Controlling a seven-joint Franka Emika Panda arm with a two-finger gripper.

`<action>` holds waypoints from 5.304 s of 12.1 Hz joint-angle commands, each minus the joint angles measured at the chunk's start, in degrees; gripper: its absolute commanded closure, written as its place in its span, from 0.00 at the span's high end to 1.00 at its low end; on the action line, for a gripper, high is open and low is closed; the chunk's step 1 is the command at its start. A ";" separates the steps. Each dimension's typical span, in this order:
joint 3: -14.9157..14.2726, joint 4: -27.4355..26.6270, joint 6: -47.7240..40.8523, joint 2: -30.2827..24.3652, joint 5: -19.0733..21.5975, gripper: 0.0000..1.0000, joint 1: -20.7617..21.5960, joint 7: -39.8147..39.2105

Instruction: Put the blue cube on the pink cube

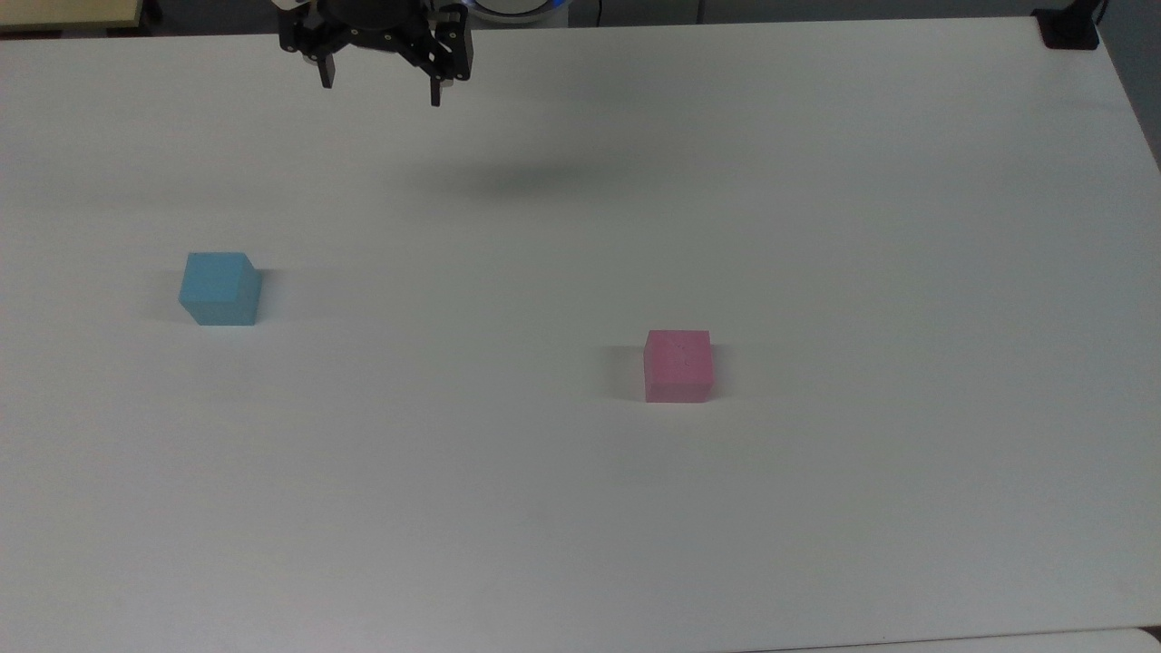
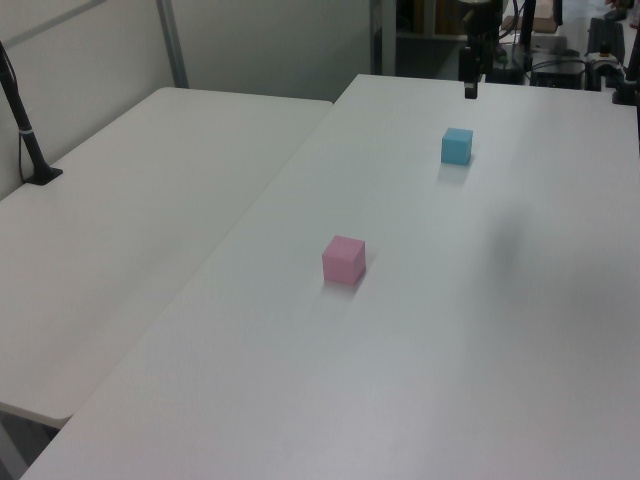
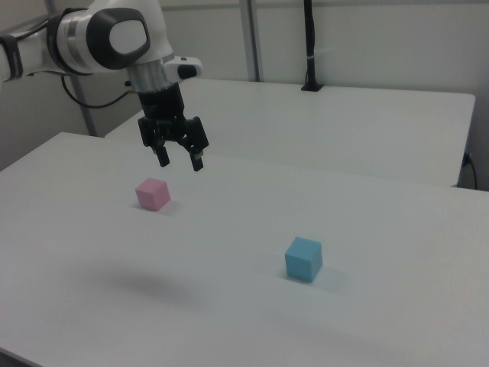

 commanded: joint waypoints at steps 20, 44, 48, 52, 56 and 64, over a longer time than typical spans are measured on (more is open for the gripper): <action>-11.92 1.13 27.33 21.57 0.15 1.00 -5.93 -18.81; -16.48 14.66 18.28 23.76 8.94 0.17 28.66 3.13; -17.82 17.63 18.98 29.99 10.35 0.18 32.29 7.44; -17.99 19.84 20.65 33.08 10.43 0.20 33.97 9.56; -17.73 19.85 21.62 33.96 10.52 0.27 34.23 10.97; -17.03 19.15 20.83 29.86 9.82 1.00 33.62 13.43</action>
